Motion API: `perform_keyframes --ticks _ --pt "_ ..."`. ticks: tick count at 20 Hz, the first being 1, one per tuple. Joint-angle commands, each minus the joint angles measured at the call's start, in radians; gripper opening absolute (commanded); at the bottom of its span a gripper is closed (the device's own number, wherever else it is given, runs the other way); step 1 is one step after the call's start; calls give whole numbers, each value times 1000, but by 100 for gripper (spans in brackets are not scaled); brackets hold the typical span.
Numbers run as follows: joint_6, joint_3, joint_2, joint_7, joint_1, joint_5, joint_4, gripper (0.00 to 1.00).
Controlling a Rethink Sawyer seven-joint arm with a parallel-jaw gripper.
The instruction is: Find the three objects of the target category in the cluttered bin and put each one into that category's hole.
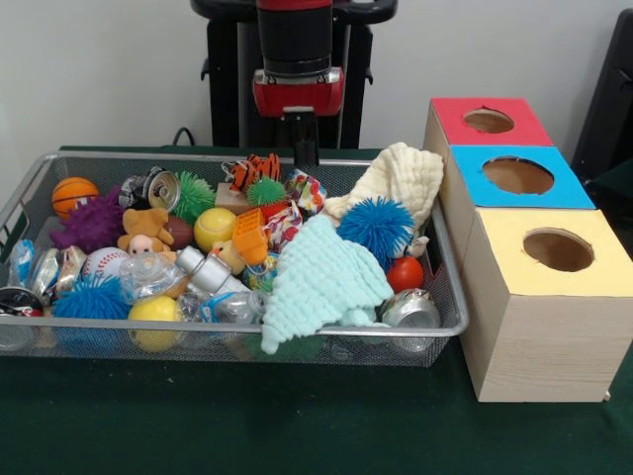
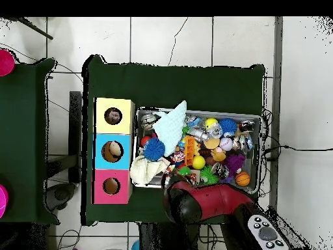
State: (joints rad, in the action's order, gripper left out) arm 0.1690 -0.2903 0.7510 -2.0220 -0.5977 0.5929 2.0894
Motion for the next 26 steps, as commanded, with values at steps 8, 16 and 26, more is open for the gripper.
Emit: perform_keyframes --ticks 8,16,26 --pt "124 -137 102 13 -15 -78 -26 100" --pt "122 -86 90 -40 50 -79 -46 100" --pt "19 -5 -72 -54 89 -9 -153 100"
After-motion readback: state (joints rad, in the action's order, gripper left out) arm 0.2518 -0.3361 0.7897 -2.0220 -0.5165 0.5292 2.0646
